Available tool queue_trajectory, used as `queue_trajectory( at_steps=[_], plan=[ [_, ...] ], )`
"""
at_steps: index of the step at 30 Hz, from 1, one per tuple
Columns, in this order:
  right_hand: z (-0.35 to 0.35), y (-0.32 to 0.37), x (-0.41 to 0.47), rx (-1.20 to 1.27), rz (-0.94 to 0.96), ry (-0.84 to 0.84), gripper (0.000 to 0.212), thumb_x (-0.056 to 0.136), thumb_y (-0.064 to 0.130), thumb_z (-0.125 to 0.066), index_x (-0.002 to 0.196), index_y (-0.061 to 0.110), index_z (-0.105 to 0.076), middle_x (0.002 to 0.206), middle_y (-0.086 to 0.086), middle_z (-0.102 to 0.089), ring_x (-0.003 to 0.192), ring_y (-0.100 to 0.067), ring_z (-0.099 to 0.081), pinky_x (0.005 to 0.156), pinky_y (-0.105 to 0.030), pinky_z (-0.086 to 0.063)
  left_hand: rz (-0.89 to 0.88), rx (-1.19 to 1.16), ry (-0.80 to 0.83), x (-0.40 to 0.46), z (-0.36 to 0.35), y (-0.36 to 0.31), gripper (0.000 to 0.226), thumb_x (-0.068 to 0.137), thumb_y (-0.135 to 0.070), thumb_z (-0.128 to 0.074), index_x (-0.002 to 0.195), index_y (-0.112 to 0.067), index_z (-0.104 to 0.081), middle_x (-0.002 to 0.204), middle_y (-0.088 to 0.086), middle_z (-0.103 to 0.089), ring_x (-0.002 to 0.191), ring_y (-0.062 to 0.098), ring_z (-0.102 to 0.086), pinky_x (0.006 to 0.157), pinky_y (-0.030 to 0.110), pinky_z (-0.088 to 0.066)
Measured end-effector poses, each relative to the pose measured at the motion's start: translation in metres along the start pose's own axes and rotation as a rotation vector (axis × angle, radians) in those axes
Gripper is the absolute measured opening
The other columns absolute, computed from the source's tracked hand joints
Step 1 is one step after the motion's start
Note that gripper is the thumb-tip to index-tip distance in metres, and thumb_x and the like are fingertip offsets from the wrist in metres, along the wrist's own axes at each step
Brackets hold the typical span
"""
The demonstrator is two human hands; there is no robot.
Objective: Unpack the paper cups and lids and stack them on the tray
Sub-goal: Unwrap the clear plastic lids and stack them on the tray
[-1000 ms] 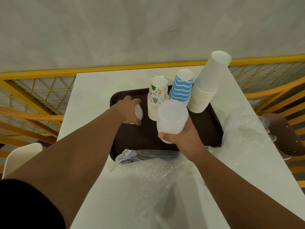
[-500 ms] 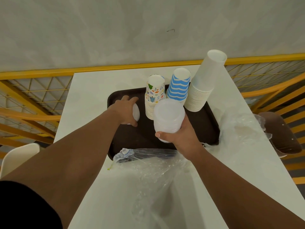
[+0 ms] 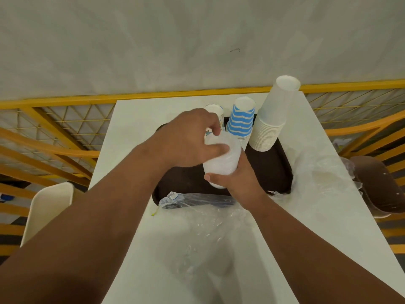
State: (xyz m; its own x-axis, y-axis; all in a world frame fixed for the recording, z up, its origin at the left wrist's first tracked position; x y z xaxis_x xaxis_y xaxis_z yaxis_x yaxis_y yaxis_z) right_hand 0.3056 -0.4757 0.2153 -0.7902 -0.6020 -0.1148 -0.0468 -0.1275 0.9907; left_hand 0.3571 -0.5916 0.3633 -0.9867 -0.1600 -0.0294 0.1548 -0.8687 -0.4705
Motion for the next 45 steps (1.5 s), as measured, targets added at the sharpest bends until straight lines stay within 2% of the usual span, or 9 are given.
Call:
queue_trajectory(
  at_steps=[5, 8, 12, 17, 21, 26, 35, 41, 45],
  plan=[
    [0.000, 0.004, -0.003, -0.003, -0.006, 0.021, 0.080, 0.063, 0.008, -0.089, 0.114, 0.048, -0.042, 0.116, 0.024, -0.054, 0.108, 0.003, -0.054, 0.071, -0.005, -0.048, 0.022, 0.211, 0.157, 0.008, -0.023, -0.015, 0.059, 0.069, -0.056, -0.077, 0.111, -0.029, -0.044, 0.108, -0.009, -0.049, 0.095, 0.014, -0.044, 0.063, 0.019, -0.034],
    [0.001, 0.002, -0.004, -0.012, -0.009, 0.013, 0.085, 0.061, 0.013, -0.091, 0.120, 0.047, -0.040, 0.121, 0.020, -0.056, 0.114, -0.001, -0.055, 0.082, -0.013, -0.050, 0.019, 0.198, 0.157, 0.008, -0.023, -0.019, 0.064, 0.071, -0.051, -0.077, 0.119, -0.028, -0.042, 0.105, -0.011, -0.044, 0.093, 0.013, -0.041, 0.057, 0.014, -0.027],
    [0.001, 0.004, -0.004, -0.038, -0.001, 0.010, 0.083, 0.063, 0.014, -0.091, 0.117, 0.047, -0.038, 0.114, 0.031, -0.051, 0.103, 0.018, -0.052, 0.071, 0.000, -0.044, 0.033, 0.150, 0.163, 0.009, -0.022, -0.020, 0.067, 0.072, -0.050, -0.078, 0.124, -0.029, -0.041, 0.106, -0.011, -0.042, 0.095, 0.013, -0.042, 0.066, 0.022, -0.033],
    [0.001, 0.005, -0.003, -0.011, 0.010, 0.007, 0.086, 0.062, 0.010, -0.091, 0.123, 0.043, -0.040, 0.120, 0.022, -0.056, 0.110, 0.007, -0.055, 0.077, -0.007, -0.048, 0.013, 0.146, 0.114, 0.009, -0.018, -0.019, 0.065, 0.070, -0.051, -0.078, 0.116, -0.029, -0.038, 0.100, -0.010, -0.047, 0.089, 0.013, -0.045, 0.059, 0.019, -0.033],
    [0.003, 0.003, 0.000, 0.016, 0.020, -0.024, 0.086, 0.057, 0.007, -0.093, 0.120, 0.043, -0.046, 0.123, 0.015, -0.058, 0.115, -0.002, -0.055, 0.088, -0.022, -0.050, -0.009, 0.056, -0.042, 0.006, 0.009, -0.019, 0.062, 0.067, -0.046, -0.081, 0.112, -0.023, -0.043, 0.099, -0.003, -0.058, 0.086, 0.018, -0.053, 0.070, 0.032, -0.046],
    [0.001, -0.004, 0.005, -0.005, 0.008, -0.031, 0.091, 0.058, 0.011, -0.092, 0.125, 0.043, -0.039, 0.130, 0.014, -0.051, 0.127, -0.012, -0.046, 0.105, -0.037, -0.045, 0.121, -0.115, -0.262, 0.009, 0.050, 0.029, 0.072, 0.069, -0.040, -0.084, 0.127, -0.024, -0.044, 0.114, -0.005, -0.054, 0.096, 0.018, -0.053, 0.078, 0.025, -0.039],
    [-0.001, -0.017, 0.011, -0.022, -0.020, -0.047, 0.093, 0.060, 0.007, -0.091, 0.129, 0.040, -0.037, 0.126, 0.020, -0.049, 0.123, -0.004, -0.046, 0.098, -0.024, -0.043, 0.287, 0.018, 0.071, 0.044, -0.054, 0.149, 0.090, 0.073, -0.033, -0.082, 0.147, -0.021, -0.034, 0.146, 0.005, -0.043, 0.129, 0.025, -0.044, 0.098, 0.032, -0.037],
    [-0.002, -0.022, 0.014, -0.051, -0.028, -0.044, 0.097, 0.058, 0.014, -0.093, 0.134, 0.037, -0.037, 0.133, 0.013, -0.050, 0.128, -0.010, -0.045, 0.105, -0.034, -0.044, 0.299, 0.043, 0.123, 0.058, -0.083, 0.173, 0.091, 0.073, -0.035, -0.083, 0.148, -0.020, -0.034, 0.150, 0.004, -0.039, 0.133, 0.026, -0.040, 0.107, 0.039, -0.038],
    [-0.001, -0.021, 0.013, -0.070, -0.029, -0.043, 0.095, 0.060, 0.010, -0.091, 0.132, 0.038, -0.036, 0.129, 0.017, -0.048, 0.126, -0.007, -0.044, 0.103, -0.029, -0.043, 0.300, 0.065, 0.144, 0.062, -0.091, 0.178, 0.090, 0.075, -0.036, -0.081, 0.149, -0.020, -0.032, 0.149, 0.007, -0.039, 0.132, 0.028, -0.040, 0.107, 0.041, -0.039]
  ],
)
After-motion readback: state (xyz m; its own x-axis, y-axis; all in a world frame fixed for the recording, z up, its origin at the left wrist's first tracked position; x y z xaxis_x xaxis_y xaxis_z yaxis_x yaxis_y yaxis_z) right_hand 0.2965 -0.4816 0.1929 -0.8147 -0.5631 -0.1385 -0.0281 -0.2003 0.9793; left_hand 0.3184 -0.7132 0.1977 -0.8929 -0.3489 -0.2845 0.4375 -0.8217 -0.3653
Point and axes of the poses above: each hand's wrist, its own x-axis towards the middle knuckle, its own z-axis out of the back of the hand, y = z × x, the point moved 6 cm from there along x, towards the middle knuckle
